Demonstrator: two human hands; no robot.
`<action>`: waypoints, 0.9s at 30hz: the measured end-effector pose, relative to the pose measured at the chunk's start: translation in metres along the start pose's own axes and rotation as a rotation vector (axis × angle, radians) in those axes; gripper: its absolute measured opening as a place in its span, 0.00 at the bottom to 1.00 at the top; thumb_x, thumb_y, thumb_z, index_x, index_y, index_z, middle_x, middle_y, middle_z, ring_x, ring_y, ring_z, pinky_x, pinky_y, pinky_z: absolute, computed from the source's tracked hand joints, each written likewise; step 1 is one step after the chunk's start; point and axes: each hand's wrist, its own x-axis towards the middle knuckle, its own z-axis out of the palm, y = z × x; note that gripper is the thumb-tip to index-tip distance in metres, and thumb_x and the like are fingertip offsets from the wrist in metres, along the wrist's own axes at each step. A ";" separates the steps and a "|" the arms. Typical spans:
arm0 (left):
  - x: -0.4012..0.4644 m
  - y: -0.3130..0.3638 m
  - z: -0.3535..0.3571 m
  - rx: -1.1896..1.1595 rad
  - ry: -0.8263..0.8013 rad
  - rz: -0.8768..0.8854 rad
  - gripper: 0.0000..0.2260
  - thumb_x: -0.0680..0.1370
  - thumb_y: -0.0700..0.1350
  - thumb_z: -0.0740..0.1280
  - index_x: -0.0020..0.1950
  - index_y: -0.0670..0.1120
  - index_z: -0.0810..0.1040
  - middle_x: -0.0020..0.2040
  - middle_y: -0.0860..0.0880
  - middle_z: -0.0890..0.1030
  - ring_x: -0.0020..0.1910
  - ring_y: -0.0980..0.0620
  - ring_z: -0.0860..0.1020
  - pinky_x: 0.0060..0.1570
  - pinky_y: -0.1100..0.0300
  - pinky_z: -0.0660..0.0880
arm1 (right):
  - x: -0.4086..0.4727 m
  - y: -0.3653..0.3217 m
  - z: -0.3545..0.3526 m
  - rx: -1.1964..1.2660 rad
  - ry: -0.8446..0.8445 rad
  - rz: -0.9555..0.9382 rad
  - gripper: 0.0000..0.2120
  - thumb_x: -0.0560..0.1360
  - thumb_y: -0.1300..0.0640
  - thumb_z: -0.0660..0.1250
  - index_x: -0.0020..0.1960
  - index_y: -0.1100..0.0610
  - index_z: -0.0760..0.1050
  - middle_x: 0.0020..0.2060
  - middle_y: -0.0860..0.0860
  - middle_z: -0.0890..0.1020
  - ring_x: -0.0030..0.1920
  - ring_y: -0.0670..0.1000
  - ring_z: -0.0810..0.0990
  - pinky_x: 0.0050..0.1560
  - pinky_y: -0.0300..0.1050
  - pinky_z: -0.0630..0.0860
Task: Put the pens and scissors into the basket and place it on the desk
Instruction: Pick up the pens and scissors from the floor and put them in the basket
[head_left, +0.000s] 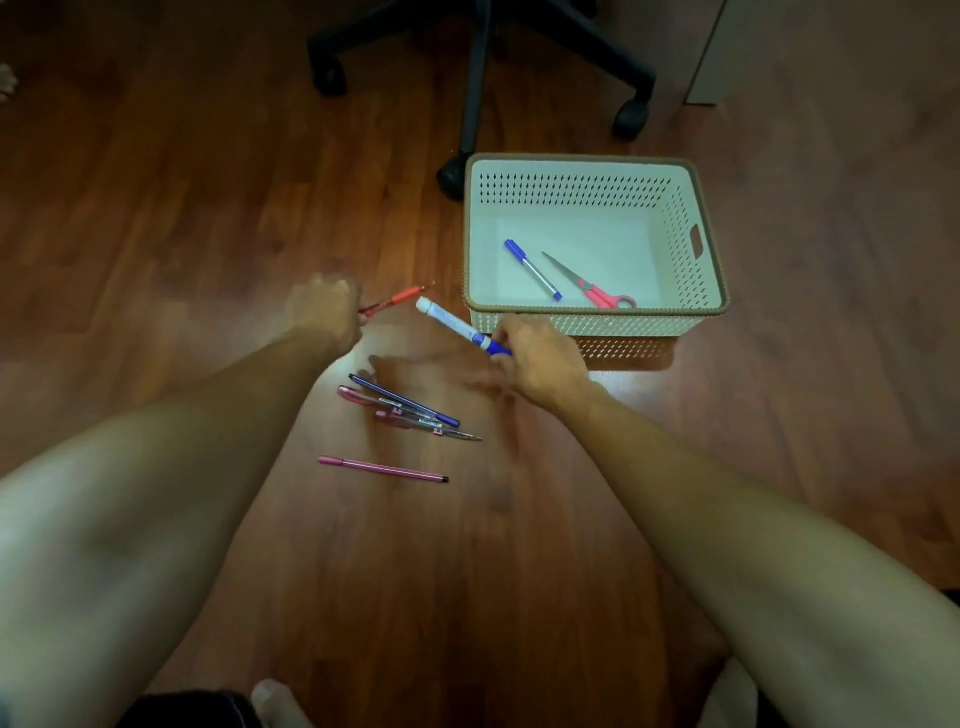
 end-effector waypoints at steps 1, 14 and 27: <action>0.004 0.006 -0.009 -0.004 0.037 0.001 0.09 0.77 0.46 0.71 0.54 0.43 0.82 0.52 0.39 0.83 0.53 0.38 0.80 0.49 0.51 0.76 | 0.003 0.003 -0.008 0.059 0.039 0.010 0.09 0.76 0.53 0.68 0.55 0.53 0.75 0.51 0.52 0.80 0.52 0.55 0.78 0.48 0.49 0.75; 0.030 0.155 -0.050 -0.193 0.196 0.156 0.18 0.77 0.52 0.69 0.61 0.43 0.79 0.59 0.42 0.81 0.58 0.41 0.79 0.53 0.47 0.78 | 0.017 0.099 -0.087 0.270 0.294 0.484 0.15 0.77 0.48 0.67 0.60 0.54 0.76 0.50 0.52 0.84 0.50 0.55 0.82 0.46 0.45 0.75; -0.002 0.071 -0.036 -0.241 0.259 0.079 0.15 0.79 0.56 0.63 0.50 0.44 0.80 0.51 0.43 0.83 0.53 0.41 0.79 0.50 0.49 0.75 | 0.012 0.026 -0.029 0.421 0.183 0.271 0.08 0.70 0.46 0.72 0.40 0.48 0.76 0.34 0.47 0.82 0.41 0.50 0.82 0.46 0.45 0.79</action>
